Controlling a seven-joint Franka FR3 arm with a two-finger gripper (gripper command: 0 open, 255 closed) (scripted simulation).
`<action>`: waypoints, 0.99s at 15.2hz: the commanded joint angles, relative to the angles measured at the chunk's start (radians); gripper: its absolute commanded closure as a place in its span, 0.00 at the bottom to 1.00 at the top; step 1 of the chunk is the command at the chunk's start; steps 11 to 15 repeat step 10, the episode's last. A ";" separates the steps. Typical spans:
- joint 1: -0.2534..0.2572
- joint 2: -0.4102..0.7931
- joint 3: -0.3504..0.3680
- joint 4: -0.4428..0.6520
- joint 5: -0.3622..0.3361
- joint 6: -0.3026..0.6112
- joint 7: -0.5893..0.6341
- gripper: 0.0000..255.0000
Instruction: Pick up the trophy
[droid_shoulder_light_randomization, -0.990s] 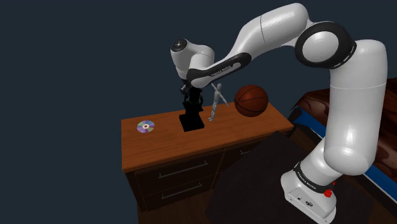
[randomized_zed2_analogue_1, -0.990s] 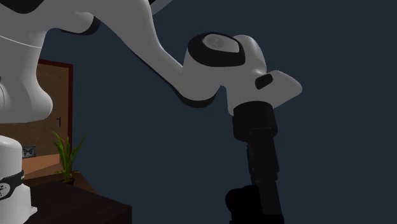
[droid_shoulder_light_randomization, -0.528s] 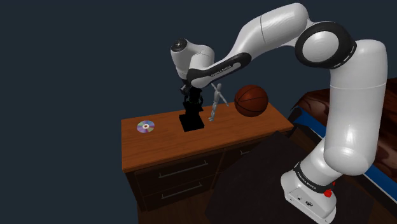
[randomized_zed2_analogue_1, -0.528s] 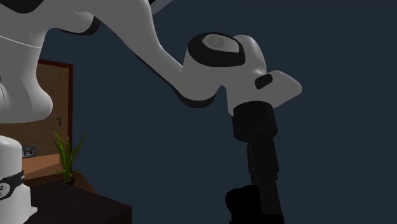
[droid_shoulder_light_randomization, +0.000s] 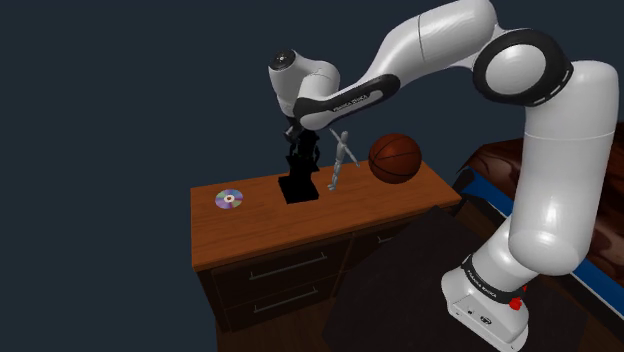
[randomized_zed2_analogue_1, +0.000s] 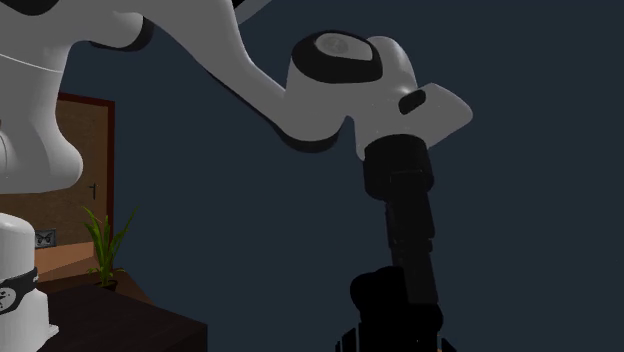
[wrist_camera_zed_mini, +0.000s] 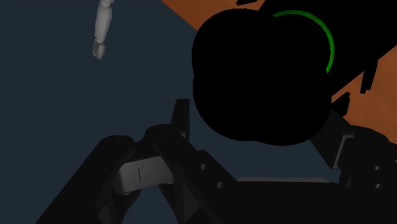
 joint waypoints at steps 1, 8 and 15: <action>-0.001 -0.013 0.004 0.013 0.010 -0.019 -0.015 1.00; -0.004 -0.052 0.015 0.046 0.040 -0.078 -0.060 1.00; -0.004 -0.053 0.015 0.047 0.041 -0.080 -0.061 1.00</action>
